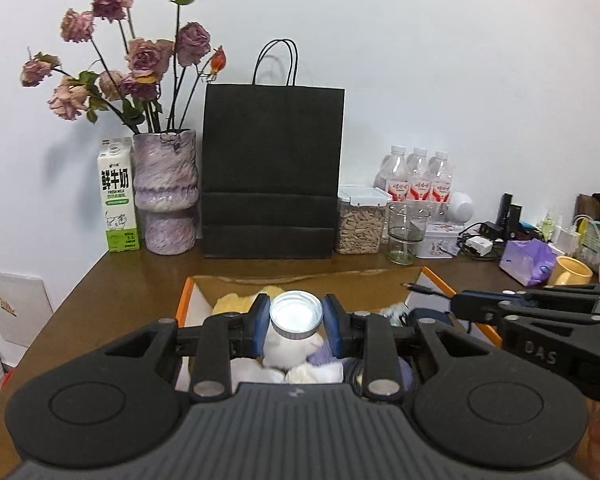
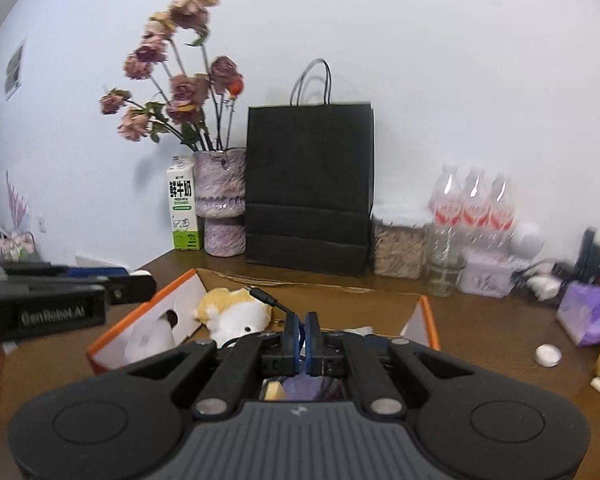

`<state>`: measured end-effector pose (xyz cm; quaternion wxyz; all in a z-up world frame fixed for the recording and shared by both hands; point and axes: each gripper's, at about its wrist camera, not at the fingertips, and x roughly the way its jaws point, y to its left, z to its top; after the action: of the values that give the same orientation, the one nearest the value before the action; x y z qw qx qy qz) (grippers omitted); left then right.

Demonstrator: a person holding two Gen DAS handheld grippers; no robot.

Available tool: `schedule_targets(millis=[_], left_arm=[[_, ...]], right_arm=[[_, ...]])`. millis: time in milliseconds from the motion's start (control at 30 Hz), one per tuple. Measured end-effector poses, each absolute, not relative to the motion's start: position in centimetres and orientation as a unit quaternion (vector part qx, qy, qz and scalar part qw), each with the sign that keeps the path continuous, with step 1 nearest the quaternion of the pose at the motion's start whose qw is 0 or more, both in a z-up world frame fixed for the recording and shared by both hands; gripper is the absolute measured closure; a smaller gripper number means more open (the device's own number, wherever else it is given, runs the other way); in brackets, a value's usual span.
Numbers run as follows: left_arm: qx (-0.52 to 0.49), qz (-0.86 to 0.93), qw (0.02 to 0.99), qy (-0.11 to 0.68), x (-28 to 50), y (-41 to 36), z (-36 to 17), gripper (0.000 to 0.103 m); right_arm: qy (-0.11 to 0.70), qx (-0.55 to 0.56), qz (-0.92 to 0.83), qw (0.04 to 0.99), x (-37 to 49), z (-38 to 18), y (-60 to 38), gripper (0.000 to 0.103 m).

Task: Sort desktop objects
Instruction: 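Carry cap and cable into the cardboard box and open both tools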

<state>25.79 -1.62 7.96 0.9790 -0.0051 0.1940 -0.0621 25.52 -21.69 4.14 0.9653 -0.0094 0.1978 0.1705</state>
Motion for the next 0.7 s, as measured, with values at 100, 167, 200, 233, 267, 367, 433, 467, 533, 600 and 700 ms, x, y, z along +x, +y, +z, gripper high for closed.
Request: schedule_targets(millis=[100,167,200,233,267,367,433,467,533,600,700], left_arm=[[0.011,-0.057,0.978,0.202,27.8,-2.7,7.4,0.074],[0.018,-0.05,0.976,0.212,28.9,-3.2,6.7,0.074],[0.019,-0.05,0.975,0.217,29.4,-3.4,6.4,0.074],[0.021,-0.047,0.974,0.222,29.8,-3.4,6.0,0.074],[0.023,-0.043,0.973,0.226,30.1,-3.4,5.7,0.074],[0.025,-0.034,0.971,0.236,30.8,-3.2,4.9,0.074],[0.027,-0.028,0.97,0.24,31.2,-3.0,4.5,0.074],[0.03,-0.026,0.97,0.241,31.4,-3.0,4.4,0.073],[0.031,-0.025,0.97,0.239,31.5,-2.8,4.4,0.072],[0.033,-0.021,0.971,0.234,31.4,-2.6,4.5,0.051],[0.032,-0.008,0.975,0.218,31.0,-2.1,4.8,0.001]], right_arm=[[0.212,-0.007,0.164,0.963,27.8,4.0,-21.1,0.101],[0.223,-0.013,0.157,0.962,29.2,3.4,-20.4,0.101],[0.229,-0.013,0.155,0.961,29.7,3.0,-20.2,0.101],[0.235,-0.013,0.152,0.96,30.2,2.6,-19.9,0.101],[0.242,-0.013,0.15,0.958,30.7,2.1,-19.7,0.101],[0.258,-0.01,0.143,0.955,31.6,0.9,-19.5,0.101],[0.264,-0.009,0.141,0.954,31.8,0.3,-19.6,0.102],[0.266,-0.009,0.139,0.954,31.8,0.1,-19.6,0.102],[0.27,-0.009,0.138,0.953,31.9,-0.1,-19.7,0.1],[0.273,-0.006,0.136,0.952,31.8,-0.2,-19.9,0.091],[0.273,-0.001,0.126,0.954,31.6,-0.1,-20.4,0.028]])
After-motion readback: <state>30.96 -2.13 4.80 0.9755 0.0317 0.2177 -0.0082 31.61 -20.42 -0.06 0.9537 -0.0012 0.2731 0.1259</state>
